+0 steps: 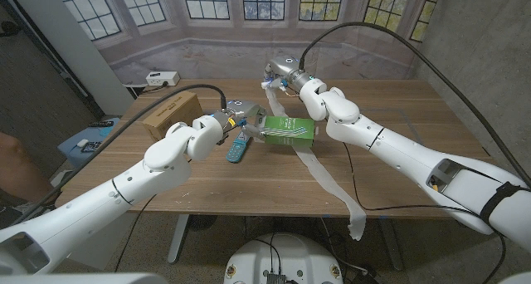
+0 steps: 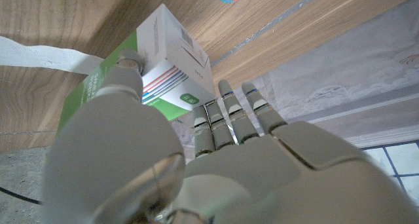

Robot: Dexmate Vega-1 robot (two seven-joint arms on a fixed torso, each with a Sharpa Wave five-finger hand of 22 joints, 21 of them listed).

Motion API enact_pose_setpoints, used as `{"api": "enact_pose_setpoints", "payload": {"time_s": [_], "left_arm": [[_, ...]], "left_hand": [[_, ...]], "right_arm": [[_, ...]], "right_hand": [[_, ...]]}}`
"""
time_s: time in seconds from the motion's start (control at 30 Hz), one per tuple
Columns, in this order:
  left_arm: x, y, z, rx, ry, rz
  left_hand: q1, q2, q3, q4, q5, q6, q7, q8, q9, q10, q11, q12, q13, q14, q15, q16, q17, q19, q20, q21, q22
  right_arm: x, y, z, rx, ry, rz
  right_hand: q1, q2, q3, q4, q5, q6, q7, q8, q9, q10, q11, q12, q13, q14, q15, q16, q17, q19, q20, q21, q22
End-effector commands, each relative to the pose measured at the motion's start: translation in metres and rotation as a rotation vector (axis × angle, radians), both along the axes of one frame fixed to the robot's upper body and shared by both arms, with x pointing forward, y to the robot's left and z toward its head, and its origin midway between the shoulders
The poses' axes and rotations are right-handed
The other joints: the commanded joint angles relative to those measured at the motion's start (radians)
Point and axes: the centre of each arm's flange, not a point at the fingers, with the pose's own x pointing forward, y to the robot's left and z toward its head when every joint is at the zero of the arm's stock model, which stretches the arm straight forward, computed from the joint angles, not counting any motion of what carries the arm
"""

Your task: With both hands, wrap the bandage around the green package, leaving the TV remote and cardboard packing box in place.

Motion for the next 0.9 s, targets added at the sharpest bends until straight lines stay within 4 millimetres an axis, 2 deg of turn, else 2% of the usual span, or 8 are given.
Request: {"api": "enact_pose_setpoints", "payload": {"time_s": [0.03, 0.53, 0.67, 0.9], "left_arm": [[0.004, 0.004, -0.001, -0.003, 0.009, 0.002], [0.012, 0.003, -0.001, -0.007, 0.016, -0.010], [0.013, 0.002, 0.000, -0.009, 0.014, -0.012], [0.014, 0.002, 0.000, -0.018, 0.015, -0.010]], "left_hand": [[0.039, 0.052, -0.001, 0.003, 0.006, 0.083, -0.014, 0.117, 0.003, 0.019, -0.008, 0.008, 0.005, 0.008, 0.000, -0.002, 0.003, 0.003, 0.001, -0.001, 0.003], [0.038, 0.053, -0.003, 0.003, 0.007, 0.082, -0.012, 0.120, 0.003, 0.021, -0.007, 0.007, 0.007, 0.009, 0.001, -0.004, 0.004, 0.003, 0.001, -0.001, 0.003], [0.038, 0.053, -0.004, 0.003, 0.007, 0.081, -0.012, 0.121, 0.003, 0.021, -0.006, 0.006, 0.008, 0.010, -0.001, -0.004, 0.005, 0.003, 0.001, -0.001, 0.003], [0.040, 0.054, -0.003, 0.002, 0.007, 0.081, -0.012, 0.123, 0.003, 0.021, -0.010, 0.006, 0.009, 0.010, 0.000, -0.005, 0.005, 0.003, 0.001, -0.001, 0.003]], "right_arm": [[-0.016, 0.003, 0.007, 0.016, 0.002, 0.000], [-0.029, -0.001, 0.015, 0.054, 0.013, -0.007], [-0.033, -0.001, 0.016, 0.067, 0.016, 0.000], [-0.042, -0.001, 0.016, 0.086, 0.018, 0.015]], "right_hand": [[0.009, 0.005, -0.008, 0.001, 0.005, 0.001, 0.011, 0.006, 0.003, 0.008, 0.008, 0.004, 0.005, 0.011, -0.137, 0.004, 0.006, 0.009, -0.049, 0.008, 0.006], [0.011, 0.009, -0.015, 0.003, 0.007, 0.007, 0.012, 0.006, 0.004, 0.010, 0.020, 0.004, 0.005, 0.016, -0.135, 0.005, 0.010, 0.014, -0.043, 0.009, 0.006], [0.010, 0.010, -0.018, 0.003, 0.008, 0.006, 0.022, 0.005, 0.004, 0.011, 0.020, 0.004, 0.005, 0.017, -0.135, 0.005, 0.010, 0.015, -0.042, 0.009, 0.006], [0.011, 0.013, -0.022, 0.004, 0.009, 0.011, 0.023, 0.006, 0.005, 0.015, 0.024, 0.005, 0.005, 0.022, -0.135, 0.007, 0.012, 0.018, -0.039, 0.010, 0.006]]}}
